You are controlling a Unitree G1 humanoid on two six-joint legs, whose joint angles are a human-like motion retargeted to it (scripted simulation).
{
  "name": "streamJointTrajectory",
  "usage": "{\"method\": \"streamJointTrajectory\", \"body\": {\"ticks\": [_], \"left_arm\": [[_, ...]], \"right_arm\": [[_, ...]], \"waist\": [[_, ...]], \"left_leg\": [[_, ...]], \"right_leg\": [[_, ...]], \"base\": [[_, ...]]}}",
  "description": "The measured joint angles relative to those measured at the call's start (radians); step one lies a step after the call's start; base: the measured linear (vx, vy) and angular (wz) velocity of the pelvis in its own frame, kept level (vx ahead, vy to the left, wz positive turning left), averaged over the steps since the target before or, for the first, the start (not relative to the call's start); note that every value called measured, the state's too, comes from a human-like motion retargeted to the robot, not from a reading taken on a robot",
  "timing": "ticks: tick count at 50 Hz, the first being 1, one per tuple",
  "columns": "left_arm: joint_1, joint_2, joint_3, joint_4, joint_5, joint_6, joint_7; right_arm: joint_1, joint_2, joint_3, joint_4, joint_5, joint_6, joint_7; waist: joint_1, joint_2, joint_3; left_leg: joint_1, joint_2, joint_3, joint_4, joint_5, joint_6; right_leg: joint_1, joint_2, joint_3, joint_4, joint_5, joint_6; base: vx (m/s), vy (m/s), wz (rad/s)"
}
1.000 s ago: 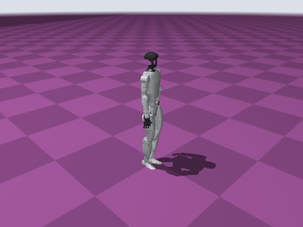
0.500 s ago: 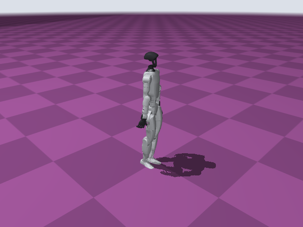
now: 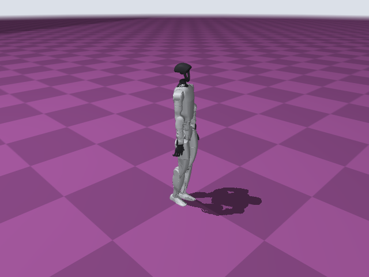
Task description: In place motions
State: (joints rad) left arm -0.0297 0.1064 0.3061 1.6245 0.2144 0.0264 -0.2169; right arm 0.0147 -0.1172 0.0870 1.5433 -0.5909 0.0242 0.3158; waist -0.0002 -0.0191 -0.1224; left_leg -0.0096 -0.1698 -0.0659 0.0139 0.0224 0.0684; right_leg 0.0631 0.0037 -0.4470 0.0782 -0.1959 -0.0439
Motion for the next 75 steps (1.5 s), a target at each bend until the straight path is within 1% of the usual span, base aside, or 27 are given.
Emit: {"method": "streamJointTrajectory", "body": {"ticks": [9,15,21,23,25,37,43,50,55,65,75], "left_arm": [[-0.002,-0.002,-0.016,0.008,0.012,-0.003,0.006],[0.011,-0.004,-0.005,0.017,0.008,-0.01,0.027],[0.018,0.0,0.013,0.022,-0.004,-0.014,0.036],[0.019,0.002,0.018,0.021,-0.01,-0.017,0.042],[0.016,0.005,0.025,0.022,-0.013,-0.018,0.048],[0.025,0.0,0.018,0.026,-0.006,-0.018,0.05],[0.026,0.001,0.012,0.025,0.011,-0.011,0.033],[0.028,0.004,0.016,0.023,0.012,-0.008,0.029],[0.03,0.005,0.02,0.024,0.008,-0.01,0.031],[0.03,0.008,0.009,0.021,0.007,-0.01,0.026],[0.03,0.008,-0.001,0.016,0.006,-0.014,0.04]], "right_arm": [[0.036,-0.027,-0.021,0.081,0.0,0.029,-0.036],[0.055,-0.034,-0.032,0.098,0.005,0.039,-0.043],[0.059,-0.026,-0.026,0.094,0.015,0.038,-0.048],[0.055,-0.022,-0.019,0.087,0.012,0.036,-0.047],[0.047,-0.016,-0.01,0.079,0.006,0.034,-0.046],[0.027,0.001,0.013,0.023,-0.014,0.013,-0.026],[0.024,0.001,0.015,0.019,-0.004,0.009,0.002],[0.029,-0.004,0.015,0.035,-0.01,0.014,-0.003],[0.031,-0.01,0.012,0.049,-0.01,0.019,-0.011],[0.031,-0.015,0.009,0.048,-0.003,0.019,-0.015],[0.023,-0.014,0.016,0.037,-0.014,0.014,-0.009]], "waist": [[-0.002,0.003,-0.005],[-0.07,0.002,-0.017],[-0.104,-0.003,-0.021],[-0.093,-0.002,-0.018],[-0.023,0.006,-0.007],[-0.04,0.004,-0.01],[-0.057,0.006,-0.012],[-0.053,0.005,-0.015],[0.026,0.005,-0.02],[0.13,0.016,-0.017],[0.148,0.014,-0.006]], "left_leg": [[0.003,-0.004,-0.005,-0.001,-0.001,0.001],[0.02,-0.008,-0.07,-0.016,-0.01,-0.013],[0.02,-0.006,-0.097,-0.02,-0.015,-0.024],[0.013,-0.004,-0.082,-0.016,-0.015,-0.022],[-0.011,0.003,-0.003,0.002,-0.013,-0.008],[-0.005,0.002,-0.018,-0.001,-0.014,-0.008],[0.008,-0.008,-0.04,-0.009,-0.011,0.006],[0.012,-0.011,-0.042,-0.007,-0.011,0.011],[0.017,0.006,0.036,-0.014,-0.027,0.006],[0.016,0.037,0.14,-0.016,-0.047,0.003],[0.007,0.035,0.151,-0.012,-0.045,0.008]], "right_leg": [[0.005,-0.003,-0.003,-0.006,0.001,0.001],[0.009,-0.019,-0.058,-0.021,0.006,0.013],[0.004,-0.031,-0.083,-0.027,0.014,0.02],[0.001,-0.027,-0.068,-0.025,0.017,0.018],[-0.008,-0.005,0.006,-0.022,0.026,0.009],[-0.009,-0.011,-0.007,-0.019,0.029,0.011],[-0.004,-0.01,-0.028,-0.013,0.022,0.013],[-0.001,-0.014,-0.029,0.003,0.012,0.014],[-0.01,-0.012,0.052,0.031,-0.006,0.016],[-0.068,-0.027,0.17,0.153,-0.046,0.037],[-0.085,-0.036,0.192,0.184,-0.048,0.046]], "base": [[0.0,0.0,0.0],[0.02,-0.01,0.47],[0.0,-0.02,0.18],[-0.02,-0.03,-0.5],[-0.01,-0.03,-1.33],[0.0,-0.01,0.0],[0.01,-0.02,0.14],[0.0,0.0,-0.04],[0.02,-0.01,-0.77],[-0.01,-0.02,-0.56],[0.0,-0.01,-0.05]]}}
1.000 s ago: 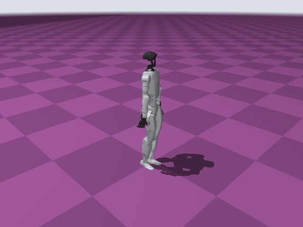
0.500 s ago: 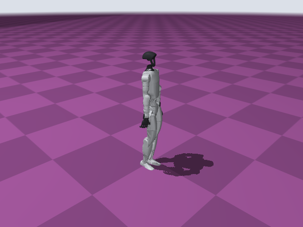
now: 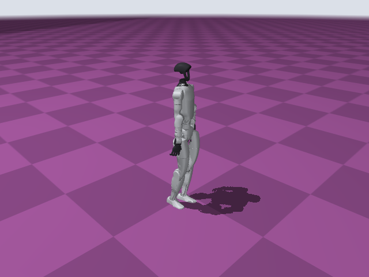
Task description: In place motions
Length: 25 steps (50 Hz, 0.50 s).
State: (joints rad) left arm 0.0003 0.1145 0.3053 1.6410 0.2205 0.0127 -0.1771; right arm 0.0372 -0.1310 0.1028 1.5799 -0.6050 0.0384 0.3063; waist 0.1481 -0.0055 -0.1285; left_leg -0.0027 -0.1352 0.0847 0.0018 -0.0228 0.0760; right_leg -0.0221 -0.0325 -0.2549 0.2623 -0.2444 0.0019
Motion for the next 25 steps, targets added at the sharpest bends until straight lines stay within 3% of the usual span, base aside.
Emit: {"method": "streamJointTrajectory", "body": {"ticks": [13,25], "left_arm": [[0.007,0.028,0.008,0.007,0.005,0.005,-0.001],[-0.022,0.048,0.009,-0.011,-0.004,0.007,-0.009]], "right_arm": [[-0.027,0.011,0.039,-0.045,-0.039,-0.017,-0.003],[-0.026,0.015,0.045,-0.039,-0.014,-0.022,0.005]], "waist": [[-0.012,-0.009,0.026],[-0.006,-0.036,0.039]], "left_leg": [[-0.012,0.019,0.026,-0.012,0.022,-0.014],[-0.03,0.041,0.045,-0.014,0.036,-0.056]], "right_leg": [[-0.068,0.015,0.058,0.103,0.052,0.028],[-0.074,0.024,0.127,0.075,0.033,0.049]], "base": [[-0.03,-0.07,-0.12],[-0.03,-0.08,-0.02]]}}
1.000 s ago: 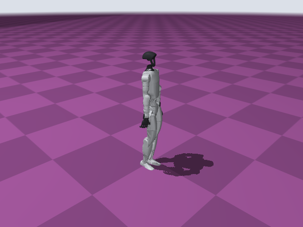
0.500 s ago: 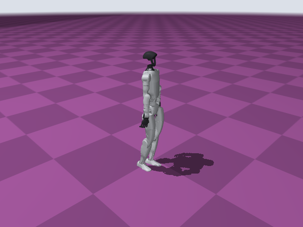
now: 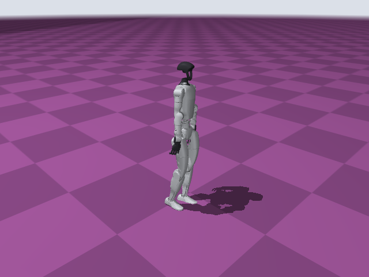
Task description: In place motions
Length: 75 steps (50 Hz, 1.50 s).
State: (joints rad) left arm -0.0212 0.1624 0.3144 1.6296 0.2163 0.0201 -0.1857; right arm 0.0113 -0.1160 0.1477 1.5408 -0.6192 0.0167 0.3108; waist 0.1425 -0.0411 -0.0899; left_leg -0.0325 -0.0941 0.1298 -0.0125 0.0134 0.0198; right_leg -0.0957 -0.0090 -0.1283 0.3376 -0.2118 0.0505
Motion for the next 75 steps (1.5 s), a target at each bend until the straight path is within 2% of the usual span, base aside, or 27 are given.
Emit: {"method": "streamJointTrajectory", "body": {"ticks": [13,18,36,48,59,65,70,75], "left_arm": [[-0.01,-0.016,-0.013,-0.003,-0.008,-0.004,0.003],[0.0,-0.02,-0.005,0.008,-0.005,-0.005,0.012],[0.004,-0.027,-0.018,-0.003,-0.012,-0.006,0.016],[-0.001,-0.032,-0.018,-0.023,-0.028,-0.011,0.021],[-0.025,-0.018,-0.019,-0.024,-0.033,-0.012,0.026],[-0.024,-0.022,-0.013,-0.024,-0.038,-0.014,0.03],[0.005,-0.029,-0.004,-0.009,-0.029,-0.016,0.037],[0.01,-0.039,-0.001,0.009,-0.033,-0.012,0.04]], "right_arm": [[-0.01,0.002,0.019,-0.015,-0.021,0.001,0.006],[-0.006,0.004,0.022,-0.015,-0.029,-0.001,0.013],[-0.004,-0.022,-0.001,0.016,0.003,0.016,0.019],[-0.002,-0.03,-0.006,0.017,0.002,0.022,0.018],[-0.013,-0.036,-0.011,-0.011,0.007,0.013,0.027],[-0.016,-0.051,-0.017,0.001,-0.005,0.021,0.017],[0.004,-0.058,-0.032,0.017,0.001,0.028,0.005],[0.016,-0.065,-0.048,0.045,0.031,0.038,-0.001]], "waist": [[-0.039,0.005,0.014],[-0.104,0.007,0.017],[-0.087,0.018,0.02],[-0.144,0.022,0.024],[-0.154,-0.008,0.044],[-0.149,-0.024,0.05],[-0.165,0.003,0.025],[-0.193,0.033,0.007]], "left_leg": [[-0.029,0.014,-0.03,0.013,0.002,-0.029],[-0.034,-0.002,-0.088,0.017,0.011,-0.03],[-0.039,0.024,-0.025,0.022,0.016,-0.048],[-0.048,0.017,-0.06,0.024,0.037,-0.058],[-0.121,-0.029,-0.112,0.106,0.029,-0.018],[-0.104,-0.009,0.027,0.176,-0.015,0.019],[-0.073,0.001,-0.014,0.146,-0.038,0.002],[-0.05,0.01,-0.035,0.087,-0.052,0.014]], "right_leg": [[0.021,0.007,-0.003,-0.018,0.006,-0.007],[0.046,0.006,-0.076,-0.085,0.016,-0.048],[0.072,0.025,-0.062,-0.186,0.057,-0.073],[0.099,0.037,-0.138,-0.274,0.103,-0.105],[0.071,0.006,-0.15,-0.301,0.118,-0.114],[0.06,-0.018,-0.152,-0.299,0.121,-0.115],[0.061,0.0,-0.146,-0.298,0.116,-0.111],[0.064,0.014,-0.169,-0.298,0.111,-0.104]], "base": [[-0.03,0.0,0.09],[0.0,0.05,0.57],[0.0,0.03,-0.02],[-0.01,0.05,0.26],[-0.09,0.05,0.12],[-0.04,0.03,0.02],[0.09,-0.01,-0.05],[0.05,-0.02,0.13]]}}
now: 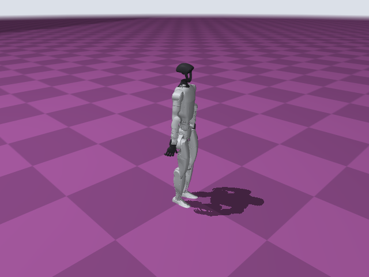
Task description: In place motions
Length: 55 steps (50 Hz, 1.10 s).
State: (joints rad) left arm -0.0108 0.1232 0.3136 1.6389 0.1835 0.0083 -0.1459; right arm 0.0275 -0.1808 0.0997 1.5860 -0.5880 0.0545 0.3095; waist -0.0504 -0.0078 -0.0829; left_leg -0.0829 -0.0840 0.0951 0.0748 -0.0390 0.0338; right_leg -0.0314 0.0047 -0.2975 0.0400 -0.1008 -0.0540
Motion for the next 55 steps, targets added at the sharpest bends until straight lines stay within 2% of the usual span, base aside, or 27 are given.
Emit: {"method": "streamJointTrajectory", "body": {"ticks": [32,55], "left_arm": [[-0.001,-0.005,-0.001,-0.014,0.013,0.016,-0.042],[0.019,-0.014,0.012,-0.004,0.015,0.016,-0.043]], "right_arm": [[-0.034,0.04,0.047,-0.046,-0.015,-0.018,-0.003],[-0.018,0.036,0.046,-0.001,-0.022,-0.002,-0.004]], "waist": [[0.003,0.028,-0.044],[-0.007,0.013,-0.044]], "left_leg": [[0.065,-0.006,0.036,-0.067,-0.01,0.017],[0.075,-0.006,0.046,-0.071,-0.015,0.021]], "right_leg": [[0.018,-0.005,0.009,0.015,-0.016,0.018],[0.021,-0.006,0.014,0.014,-0.014,0.022]], "base": [[0.0,0.0,0.0],[0.0,0.0,0.0]]}}
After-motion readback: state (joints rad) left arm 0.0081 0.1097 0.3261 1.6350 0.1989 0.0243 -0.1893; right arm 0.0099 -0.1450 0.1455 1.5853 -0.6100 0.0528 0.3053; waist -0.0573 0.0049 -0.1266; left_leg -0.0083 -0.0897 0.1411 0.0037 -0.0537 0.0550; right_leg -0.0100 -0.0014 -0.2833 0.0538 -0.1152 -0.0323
